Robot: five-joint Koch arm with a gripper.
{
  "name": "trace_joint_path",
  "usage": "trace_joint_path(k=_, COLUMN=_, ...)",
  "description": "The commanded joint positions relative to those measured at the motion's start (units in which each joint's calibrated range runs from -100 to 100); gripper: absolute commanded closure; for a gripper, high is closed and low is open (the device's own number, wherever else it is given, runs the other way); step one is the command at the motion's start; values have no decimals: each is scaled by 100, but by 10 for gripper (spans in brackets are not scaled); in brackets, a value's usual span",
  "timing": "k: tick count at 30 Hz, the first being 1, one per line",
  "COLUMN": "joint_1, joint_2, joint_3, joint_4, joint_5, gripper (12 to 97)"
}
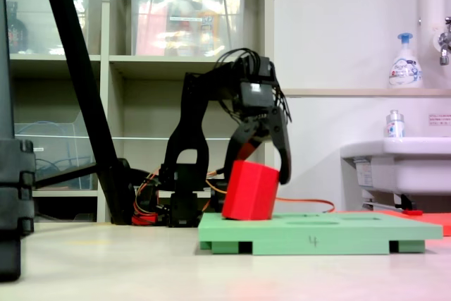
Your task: Put the octagonal pillar block into the corresponding hole
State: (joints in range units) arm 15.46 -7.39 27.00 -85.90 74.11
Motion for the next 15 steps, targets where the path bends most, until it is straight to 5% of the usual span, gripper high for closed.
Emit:
trace_joint_path(k=1, joint_1=15, joint_2=40, joint_3=381, joint_4=256, joint_5=254, gripper=706)
trace_joint_path(k=15, joint_1=59, joint_2=445, joint_3=381, joint_4=381, joint_5=107, gripper=706)
